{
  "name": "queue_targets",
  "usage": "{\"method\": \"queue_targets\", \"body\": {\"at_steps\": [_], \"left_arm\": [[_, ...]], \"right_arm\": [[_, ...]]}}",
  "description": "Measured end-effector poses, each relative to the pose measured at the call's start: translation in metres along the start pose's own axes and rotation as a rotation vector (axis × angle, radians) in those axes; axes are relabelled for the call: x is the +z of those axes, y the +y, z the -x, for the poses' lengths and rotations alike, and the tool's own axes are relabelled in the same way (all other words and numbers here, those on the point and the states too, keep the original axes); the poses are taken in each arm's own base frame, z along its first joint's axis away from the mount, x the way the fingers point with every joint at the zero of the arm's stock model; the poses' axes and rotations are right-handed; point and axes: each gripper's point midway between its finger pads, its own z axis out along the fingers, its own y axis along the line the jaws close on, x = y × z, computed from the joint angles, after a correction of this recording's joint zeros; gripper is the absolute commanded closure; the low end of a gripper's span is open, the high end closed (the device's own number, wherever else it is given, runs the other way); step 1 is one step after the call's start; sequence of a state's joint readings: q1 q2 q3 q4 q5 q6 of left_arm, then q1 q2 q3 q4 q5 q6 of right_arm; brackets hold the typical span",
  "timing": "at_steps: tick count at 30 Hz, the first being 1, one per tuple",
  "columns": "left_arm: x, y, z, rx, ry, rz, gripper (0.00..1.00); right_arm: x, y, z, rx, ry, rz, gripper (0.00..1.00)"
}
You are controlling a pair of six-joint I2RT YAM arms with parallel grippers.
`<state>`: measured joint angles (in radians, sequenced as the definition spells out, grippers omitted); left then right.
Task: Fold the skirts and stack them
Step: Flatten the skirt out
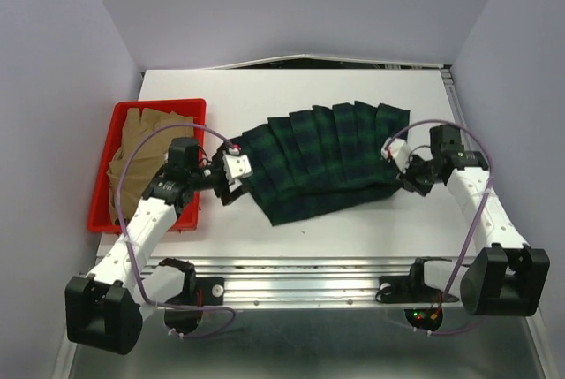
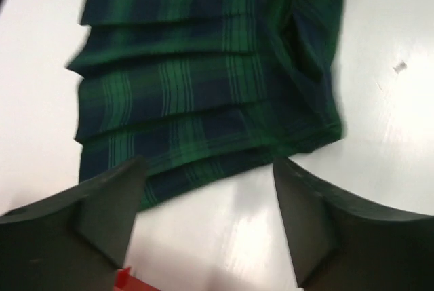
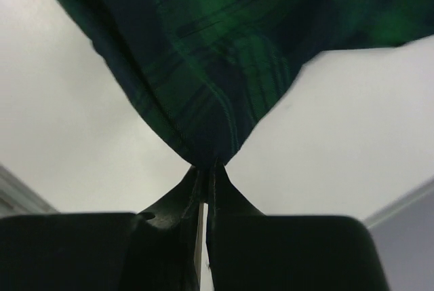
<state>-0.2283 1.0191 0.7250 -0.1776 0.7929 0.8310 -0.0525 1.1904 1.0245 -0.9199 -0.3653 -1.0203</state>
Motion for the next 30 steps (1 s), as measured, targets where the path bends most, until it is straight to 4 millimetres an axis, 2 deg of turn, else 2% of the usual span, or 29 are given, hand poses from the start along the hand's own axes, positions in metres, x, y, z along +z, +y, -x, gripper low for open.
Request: {"method": "queue_targets", "body": {"at_steps": [2,3,5,8,10,15,20,25,27,30], "left_arm": [[-0.003,-0.020,-0.014,0.019,0.047,-0.041,0.08],[-0.005,-0.031,-0.014,0.043,0.055,-0.062,0.08],[-0.006,-0.046,-0.004,0.100,0.050,-0.085,0.08],[-0.003,-0.067,0.012,0.162,0.022,-0.134,0.08],[0.005,-0.082,0.012,0.152,0.037,-0.172,0.08],[0.023,-0.113,-0.012,0.091,0.148,-0.262,0.08],[0.027,-0.125,-0.023,0.124,0.218,-0.281,0.09],[0.031,-0.144,-0.032,0.188,0.264,-0.310,0.15],[0.032,-0.157,-0.039,0.218,0.283,-0.338,0.20],[0.034,-0.169,-0.051,0.254,0.317,-0.346,0.23]], "right_arm": [[0.015,0.026,-0.027,-0.005,0.059,0.059,0.99],[0.019,0.040,-0.040,-0.008,0.081,0.081,0.99],[0.016,0.050,-0.047,-0.028,0.086,0.076,0.99],[0.008,0.050,-0.044,-0.058,0.065,0.039,0.99],[0.005,0.049,-0.042,-0.070,0.057,0.027,0.99],[0.012,0.059,-0.055,-0.062,0.088,0.047,0.99],[0.013,0.061,-0.062,-0.059,0.111,0.047,0.99],[0.014,0.061,-0.063,-0.043,0.121,0.049,0.99],[0.015,0.062,-0.065,-0.034,0.130,0.057,0.99],[0.018,0.062,-0.068,-0.023,0.143,0.066,0.99]]}}
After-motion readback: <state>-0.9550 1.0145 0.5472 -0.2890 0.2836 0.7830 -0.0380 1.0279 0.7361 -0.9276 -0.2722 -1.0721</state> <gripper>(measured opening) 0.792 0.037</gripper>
